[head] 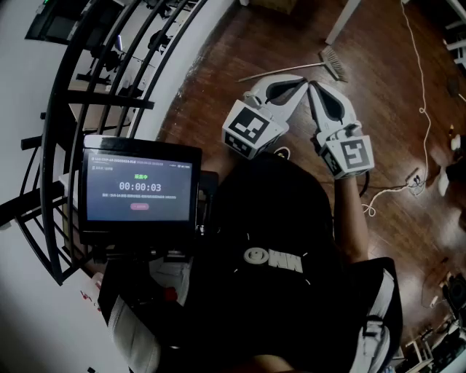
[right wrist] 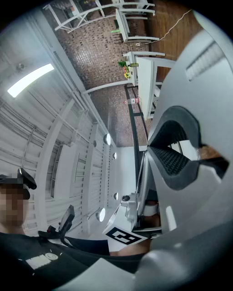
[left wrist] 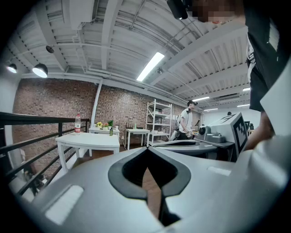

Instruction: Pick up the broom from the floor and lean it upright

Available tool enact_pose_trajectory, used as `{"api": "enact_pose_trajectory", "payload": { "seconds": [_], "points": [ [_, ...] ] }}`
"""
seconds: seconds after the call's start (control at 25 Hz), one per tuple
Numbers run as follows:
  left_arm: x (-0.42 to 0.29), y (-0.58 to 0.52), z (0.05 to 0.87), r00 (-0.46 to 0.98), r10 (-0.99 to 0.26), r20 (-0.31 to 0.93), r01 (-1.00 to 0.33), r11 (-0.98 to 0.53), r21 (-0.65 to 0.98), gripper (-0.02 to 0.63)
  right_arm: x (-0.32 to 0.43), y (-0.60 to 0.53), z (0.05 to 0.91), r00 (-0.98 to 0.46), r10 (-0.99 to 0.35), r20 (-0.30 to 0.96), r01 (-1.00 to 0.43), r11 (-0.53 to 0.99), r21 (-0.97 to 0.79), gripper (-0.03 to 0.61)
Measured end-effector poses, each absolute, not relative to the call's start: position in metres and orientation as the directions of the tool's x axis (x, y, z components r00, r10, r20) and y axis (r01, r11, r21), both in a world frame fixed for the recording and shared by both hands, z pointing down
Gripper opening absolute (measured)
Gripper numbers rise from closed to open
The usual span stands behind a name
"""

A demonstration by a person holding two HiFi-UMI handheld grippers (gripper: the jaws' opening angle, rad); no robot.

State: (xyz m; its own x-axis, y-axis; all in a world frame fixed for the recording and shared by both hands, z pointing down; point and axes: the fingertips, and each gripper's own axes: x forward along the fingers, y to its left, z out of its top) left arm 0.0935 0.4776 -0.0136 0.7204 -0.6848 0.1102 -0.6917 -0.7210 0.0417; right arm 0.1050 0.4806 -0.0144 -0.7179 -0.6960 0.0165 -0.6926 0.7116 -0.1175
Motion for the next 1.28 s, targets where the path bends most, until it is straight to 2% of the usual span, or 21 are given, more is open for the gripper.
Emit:
{"api": "enact_pose_trajectory", "payload": {
  "seconds": [0.24, 0.56, 0.88, 1.28],
  "points": [
    [0.098, 0.482, -0.008, 0.741, -0.662, 0.112, -0.670, -0.741, 0.049, 0.012, 0.108, 0.485, -0.007, -0.713, -0.700, 0.025, -0.699, 0.709, -0.095, 0.003],
    [0.093, 0.486, -0.006, 0.719, -0.672, 0.177, -0.692, -0.716, 0.091, 0.012, 0.102, 0.489, 0.005, -0.733, -0.680, 0.026, -0.676, 0.724, -0.139, 0.003],
    [0.085, 0.458, 0.013, 0.743, -0.642, 0.189, -0.668, -0.732, 0.136, 0.012, 0.094, 0.461, 0.023, -0.713, -0.695, 0.089, -0.699, 0.695, -0.168, 0.003],
    [0.069, 0.325, 0.044, 0.739, -0.643, 0.203, -0.674, -0.697, 0.244, 0.012, 0.078, 0.337, 0.055, -0.724, -0.661, 0.197, -0.690, 0.696, -0.198, 0.003]
  ]
}}
